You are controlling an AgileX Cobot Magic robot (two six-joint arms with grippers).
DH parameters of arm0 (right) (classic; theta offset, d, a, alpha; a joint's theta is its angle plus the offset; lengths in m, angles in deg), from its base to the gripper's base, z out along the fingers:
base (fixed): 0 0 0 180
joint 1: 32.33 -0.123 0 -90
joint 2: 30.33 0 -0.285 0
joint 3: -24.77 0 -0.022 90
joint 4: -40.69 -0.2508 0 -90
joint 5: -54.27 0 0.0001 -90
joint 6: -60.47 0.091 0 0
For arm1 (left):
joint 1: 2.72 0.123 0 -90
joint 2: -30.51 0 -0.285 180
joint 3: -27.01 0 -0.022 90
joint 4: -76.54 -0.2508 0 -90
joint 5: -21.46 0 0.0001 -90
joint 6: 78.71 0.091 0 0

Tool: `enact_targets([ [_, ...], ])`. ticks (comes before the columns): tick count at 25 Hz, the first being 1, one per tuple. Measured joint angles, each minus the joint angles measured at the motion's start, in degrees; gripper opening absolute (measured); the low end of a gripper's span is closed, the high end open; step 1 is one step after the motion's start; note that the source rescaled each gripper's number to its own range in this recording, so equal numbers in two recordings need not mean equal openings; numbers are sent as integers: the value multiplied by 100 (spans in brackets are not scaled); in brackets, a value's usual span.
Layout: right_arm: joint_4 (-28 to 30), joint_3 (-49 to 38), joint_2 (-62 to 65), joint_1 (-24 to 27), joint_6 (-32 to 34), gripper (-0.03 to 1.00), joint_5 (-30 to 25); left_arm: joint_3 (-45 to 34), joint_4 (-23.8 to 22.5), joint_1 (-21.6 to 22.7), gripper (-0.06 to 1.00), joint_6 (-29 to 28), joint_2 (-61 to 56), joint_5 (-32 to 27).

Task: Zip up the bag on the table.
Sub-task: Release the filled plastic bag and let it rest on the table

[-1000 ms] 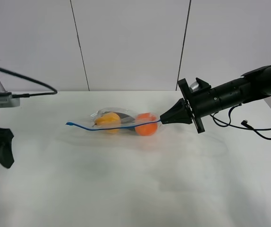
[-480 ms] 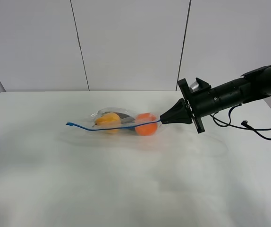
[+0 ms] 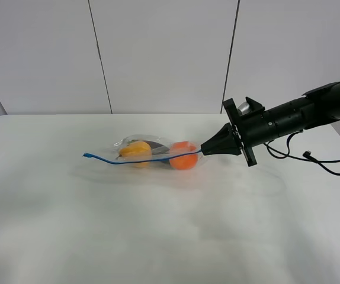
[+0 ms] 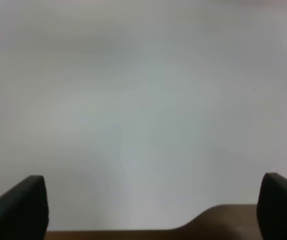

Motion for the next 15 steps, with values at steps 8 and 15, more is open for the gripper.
enact_targets([
  [8, 0, 0, 0, 0, 0, 0, 0, 0, 0, 0, 98, 0, -869, 0],
  [15, 79, 58, 0, 0, 0, 2, 0, 0, 0, 0, 98, 0, -1669, -6],
])
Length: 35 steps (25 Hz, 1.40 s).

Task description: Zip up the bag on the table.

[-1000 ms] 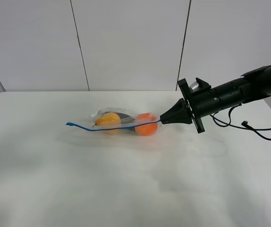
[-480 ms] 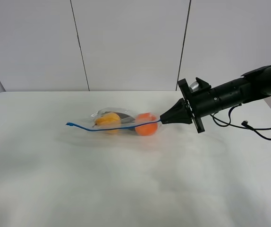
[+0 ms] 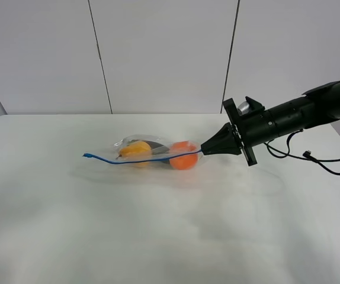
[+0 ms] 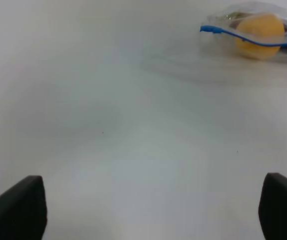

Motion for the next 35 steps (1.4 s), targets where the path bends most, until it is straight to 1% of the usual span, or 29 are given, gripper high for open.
enact_targets([
  [1, 52, 32, 0, 0, 15, 6, -5, 0, 0, 0, 98, 0, 0, 0],
  [3, 179, 97, 0, 0, 155, 20, -5, 0, 0, 0, 98, 0, 0, 0],
  [4, 262, 142, 0, 0, 219, 33, -5, 0, 0, 0, 98, 0, 0, 0],
  [7, 700, 389, 6, 0, 360, 76, -17, 0, 0, 0, 98, 0, 0, 0],
  [8, 936, 511, 28, 0, 418, 86, -22, -4, 0, 0, 98, 0, 0, 0],
  [9, 1239, 649, 58, 0, 503, 92, -24, -4, 0, 0, 98, 0, 0, 0],
  [10, 1538, 787, 99, 0, 625, 95, -35, -4, 0, 0, 98, 0, 0, 0],
  [12, 2452, 1157, 184, 0, 948, 98, -35, -4, 0, 0, 98, 0, 0, 0],
  [17, 4908, 1875, 207, 0, 2093, 100, -35, -4, 0, 0, 98, 0, 0, 0],
  [20, 5933, 2016, 207, 0, 2504, 100, -35, -6, 0, 0, 98, 0, 0, 0],
  [22, 6267, 2016, 207, 51, 2615, 100, -46, -6, 0, 0, 98, 0, 0, 0],
  [23, 6328, 2016, 207, 92, 2652, 100, -46, -6, 0, 0, 98, 0, 0, 0],
  [28, 6412, 1941, 382, 327, 2701, 100, -46, -6, 0, 0, 98, 0, 0, 0],
  [32, 6429, 1422, 971, 333, 2707, 100, -46, -6, 0, 0, 98, 0, 0, 0],
  [35, 6371, 780, 1594, 333, 2707, 100, -46, -6, 0, 0, 98, 0, 0, 0],
])
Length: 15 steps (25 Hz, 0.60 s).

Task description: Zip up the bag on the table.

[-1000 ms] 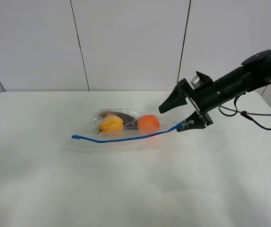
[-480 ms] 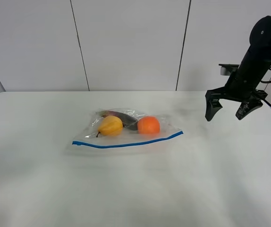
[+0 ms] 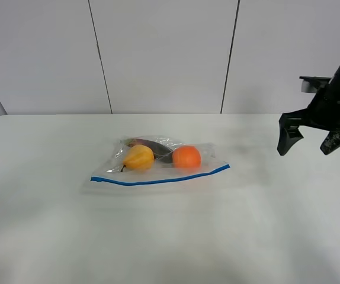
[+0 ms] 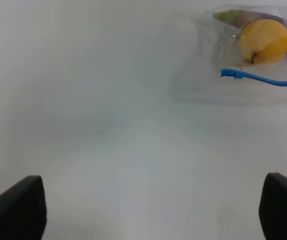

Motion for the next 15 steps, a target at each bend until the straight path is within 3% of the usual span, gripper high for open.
enact_targets([
  [11, -4, -3197, 3178, 0, 20, 100, 19, 0, 0, 0, 98, 0, 0, 0],
  [15, -4, -4139, 4658, 0, 27, 100, 515, 0, 0, 0, 98, 0, 0, 0],
])
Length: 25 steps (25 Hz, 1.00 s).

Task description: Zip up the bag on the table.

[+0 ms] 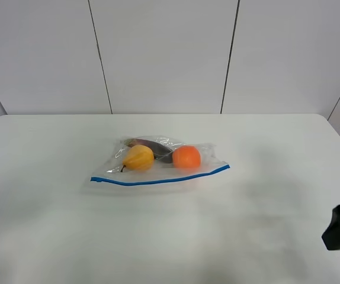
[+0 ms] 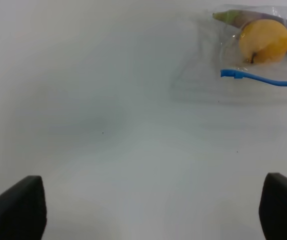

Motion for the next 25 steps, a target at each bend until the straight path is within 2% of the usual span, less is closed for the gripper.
enact_targets([
  [5, 0, -596, 1960, 0, 32, 100, 492, 0, 0, 0, 98, 0, 0, 0],
  [14, 0, -616, 4790, 0, 54, 100, 549, 0, 0, 0, 98, 0, 0, 0],
  [25, 0, -621, 5086, 0, 54, 100, 540, 0, 0, 0, 98, 0, 0, 0],
])
